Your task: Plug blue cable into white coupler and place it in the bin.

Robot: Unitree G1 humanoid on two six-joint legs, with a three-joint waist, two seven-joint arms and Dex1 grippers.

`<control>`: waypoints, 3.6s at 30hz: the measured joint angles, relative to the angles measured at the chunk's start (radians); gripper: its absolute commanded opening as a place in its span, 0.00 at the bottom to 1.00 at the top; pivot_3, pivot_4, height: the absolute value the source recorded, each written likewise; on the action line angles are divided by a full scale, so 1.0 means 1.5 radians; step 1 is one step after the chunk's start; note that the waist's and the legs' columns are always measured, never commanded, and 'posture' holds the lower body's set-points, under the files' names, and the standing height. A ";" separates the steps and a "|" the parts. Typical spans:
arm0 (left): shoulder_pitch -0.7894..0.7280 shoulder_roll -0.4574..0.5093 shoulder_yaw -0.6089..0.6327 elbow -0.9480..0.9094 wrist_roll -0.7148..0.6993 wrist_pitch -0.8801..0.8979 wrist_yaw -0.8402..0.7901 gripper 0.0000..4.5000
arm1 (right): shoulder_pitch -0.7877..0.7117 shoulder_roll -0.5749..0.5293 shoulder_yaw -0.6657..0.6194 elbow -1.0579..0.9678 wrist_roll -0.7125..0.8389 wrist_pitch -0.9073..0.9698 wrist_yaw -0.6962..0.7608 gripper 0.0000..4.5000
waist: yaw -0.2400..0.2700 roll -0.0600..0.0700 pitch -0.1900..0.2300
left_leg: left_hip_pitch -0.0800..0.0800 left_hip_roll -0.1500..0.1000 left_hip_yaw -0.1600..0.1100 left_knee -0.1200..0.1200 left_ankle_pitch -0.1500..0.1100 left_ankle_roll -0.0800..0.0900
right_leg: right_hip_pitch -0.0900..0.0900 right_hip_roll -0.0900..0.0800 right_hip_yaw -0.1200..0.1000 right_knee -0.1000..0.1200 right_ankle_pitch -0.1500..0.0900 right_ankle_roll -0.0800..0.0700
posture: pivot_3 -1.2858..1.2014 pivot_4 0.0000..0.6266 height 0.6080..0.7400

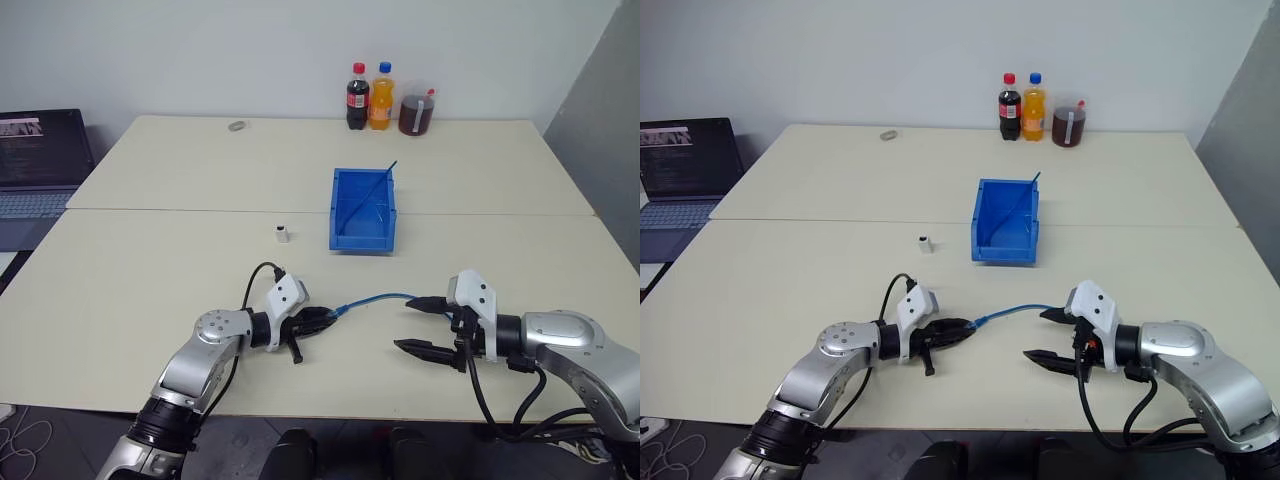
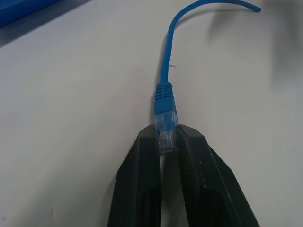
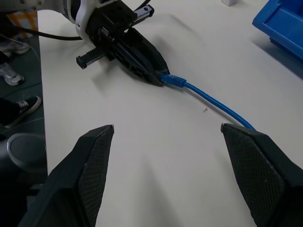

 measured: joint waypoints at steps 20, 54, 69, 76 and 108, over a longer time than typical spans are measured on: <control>-0.011 -0.028 0.085 -0.162 -0.231 0.179 0.008 0.05 | -0.011 0.257 -0.030 0.063 0.158 0.057 -0.181 0.86 | -0.009 -0.002 0.001 | -0.002 0.001 0.000 0.000 0.000 0.000 | -0.003 0.001 0.001 0.001 0.000 -0.001 | 0.52 0.24 1.00; -0.029 -0.017 0.129 -0.170 -0.335 0.278 0.035 0.05 | -0.121 0.311 -0.027 0.169 0.256 0.104 -0.181 0.61 | -0.009 -0.002 0.001 | -0.002 0.001 0.001 -0.001 0.000 0.000 | -0.004 0.001 0.001 0.001 0.000 -0.001 | 0.52 0.24 1.00; -0.028 -0.005 0.129 -0.172 -0.344 0.285 0.023 0.05 | -0.131 0.317 -0.022 0.187 0.261 0.106 -0.169 0.03 | -0.009 -0.001 0.001 | -0.002 0.001 0.001 -0.001 0.000 0.000 | -0.004 0.001 0.001 0.001 0.000 -0.001 | 0.52 0.24 1.00; -0.028 -0.005 0.127 -0.172 -0.343 0.285 0.019 0.05 | -0.131 0.310 -0.025 0.187 0.273 0.116 -0.167 0.03 | -0.009 -0.001 0.001 | -0.002 0.001 0.001 -0.001 0.000 0.000 | -0.004 0.001 0.001 0.001 0.000 -0.001 | 0.52 0.24 1.00; 0.083 -0.028 0.161 -0.231 -0.191 0.145 0.197 0.98 | -0.116 0.228 -0.052 0.186 0.226 0.071 -0.154 0.03 | -0.008 -0.002 0.001 | -0.003 0.000 0.001 -0.001 0.000 0.000 | -0.005 0.000 0.002 0.001 0.000 -0.001 | 0.52 0.24 1.00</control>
